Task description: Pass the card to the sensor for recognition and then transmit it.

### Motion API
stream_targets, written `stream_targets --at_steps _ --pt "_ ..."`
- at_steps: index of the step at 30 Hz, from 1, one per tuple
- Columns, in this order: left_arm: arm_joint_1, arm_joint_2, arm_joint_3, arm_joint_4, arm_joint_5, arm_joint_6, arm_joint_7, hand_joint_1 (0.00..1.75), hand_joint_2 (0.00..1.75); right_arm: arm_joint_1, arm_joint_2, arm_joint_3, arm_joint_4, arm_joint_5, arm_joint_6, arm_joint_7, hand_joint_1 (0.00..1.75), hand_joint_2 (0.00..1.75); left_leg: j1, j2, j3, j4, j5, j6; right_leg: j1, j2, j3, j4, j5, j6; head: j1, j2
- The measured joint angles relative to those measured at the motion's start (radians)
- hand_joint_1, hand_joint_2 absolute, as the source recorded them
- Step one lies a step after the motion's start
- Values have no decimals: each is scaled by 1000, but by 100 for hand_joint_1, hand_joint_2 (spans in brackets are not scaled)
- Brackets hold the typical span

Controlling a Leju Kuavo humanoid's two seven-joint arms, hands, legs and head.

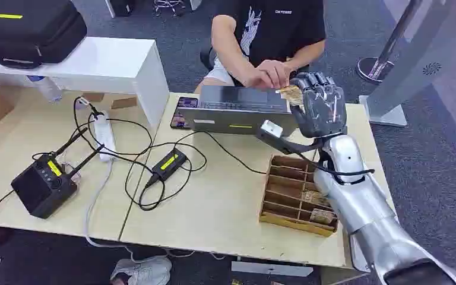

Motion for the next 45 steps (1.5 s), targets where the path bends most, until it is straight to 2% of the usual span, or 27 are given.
stream_targets --at_steps 3,4,6,15,21,25,30,33,35,38,41,45 --pt "0 0 -1 0 0 0 -1 0 175 25 0 -5 -8 -2 -23 -15 157 175 0 0 0 0 0 0 0 0 0 0 0 0 0 0" --pt "0 0 -1 0 0 0 -2 0 175 30 0 -7 -13 -2 -31 -16 171 175 0 0 0 0 0 0 0 0 0 0 0 0 0 0" --pt "0 0 -1 0 1 0 -2 0 175 36 0 -10 -16 -6 -31 -25 175 175 0 0 0 0 0 0 0 0 0 0 0 0 0 0" --pt "2 0 -1 0 16 2 -1 0 175 110 5 -27 -92 -74 -29 -100 175 175 0 0 0 0 0 0 0 0 0 0 0 0 0 0" --pt "4 -1 -1 0 48 14 3 0 175 254 0 -44 -276 -213 -6 -170 175 175 0 0 0 0 -1 0 0 -1 -1 -1 -1 0 0 0" --pt "9 -3 3 0 78 27 9 0 175 397 -7 -69 -440 -361 11 -247 175 175 0 0 -1 0 -1 0 0 -1 -1 -1 -1 0 1 0" --pt "13 -5 8 0 88 33 10 0 175 496 -14 -94 -566 -390 16 -275 175 175 0 0 -1 0 -1 0 0 0 -2 -1 -1 0 0 0" --pt "14 -7 17 0 107 42 12 0 175 571 -14 -117 -645 -479 17 -329 175 175 0 -1 -1 0 -1 0 0 -2 -2 -1 -2 0 0 0" --pt "15 -8 28 0 121 47 13 0 175 644 -14 -140 -717 -532 17 -370 175 175 0 -2 -2 0 -1 0 0 -2 -1 -1 -2 0 0 0" --pt "15 -10 39 0 136 55 15 0 175 735 -17 -176 -786 -550 9 -392 175 175 0 -1 -2 0 -2 0 0 -2 -1 -1 -2 0 0 0" --pt "16 -10 53 0 151 59 18 0 175 814 -23 -243 -823 -578 6 -382 175 175 0 -1 -2 0 -3 1 0 -2 -1 -2 -2 0 0 0" --pt "16 -11 64 0 160 65 19 0 175 870 -26 -388 -825 -623 8 -356 175 175 0 -1 -2 0 -3 1 0 -2 -1 -2 -2 0 0 0"
